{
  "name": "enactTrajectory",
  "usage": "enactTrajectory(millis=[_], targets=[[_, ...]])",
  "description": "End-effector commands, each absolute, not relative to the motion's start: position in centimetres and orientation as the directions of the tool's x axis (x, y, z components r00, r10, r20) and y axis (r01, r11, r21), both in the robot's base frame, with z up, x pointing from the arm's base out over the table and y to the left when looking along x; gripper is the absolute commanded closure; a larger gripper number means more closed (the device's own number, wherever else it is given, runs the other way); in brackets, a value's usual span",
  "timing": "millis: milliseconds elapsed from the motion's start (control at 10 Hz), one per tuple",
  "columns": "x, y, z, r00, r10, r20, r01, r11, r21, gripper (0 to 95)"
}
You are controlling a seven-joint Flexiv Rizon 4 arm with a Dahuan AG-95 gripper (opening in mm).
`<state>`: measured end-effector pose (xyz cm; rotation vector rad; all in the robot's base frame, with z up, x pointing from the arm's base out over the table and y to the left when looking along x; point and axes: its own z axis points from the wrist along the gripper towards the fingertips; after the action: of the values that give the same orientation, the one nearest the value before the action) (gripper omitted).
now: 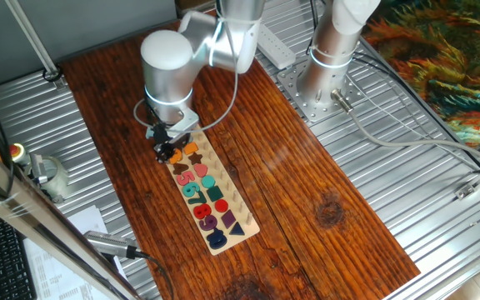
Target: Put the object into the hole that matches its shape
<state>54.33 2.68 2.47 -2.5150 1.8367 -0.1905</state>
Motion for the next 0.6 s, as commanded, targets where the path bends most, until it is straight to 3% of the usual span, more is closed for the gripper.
enactTrajectory(millis=[100, 600], targets=[[54.26, 2.72, 2.59, 0.292, -0.953, 0.078, -0.951, -0.298, -0.084, 95.0], [54.22, 2.72, 2.58, 0.236, -0.968, 0.08, -0.967, -0.243, -0.082, 95.0]])
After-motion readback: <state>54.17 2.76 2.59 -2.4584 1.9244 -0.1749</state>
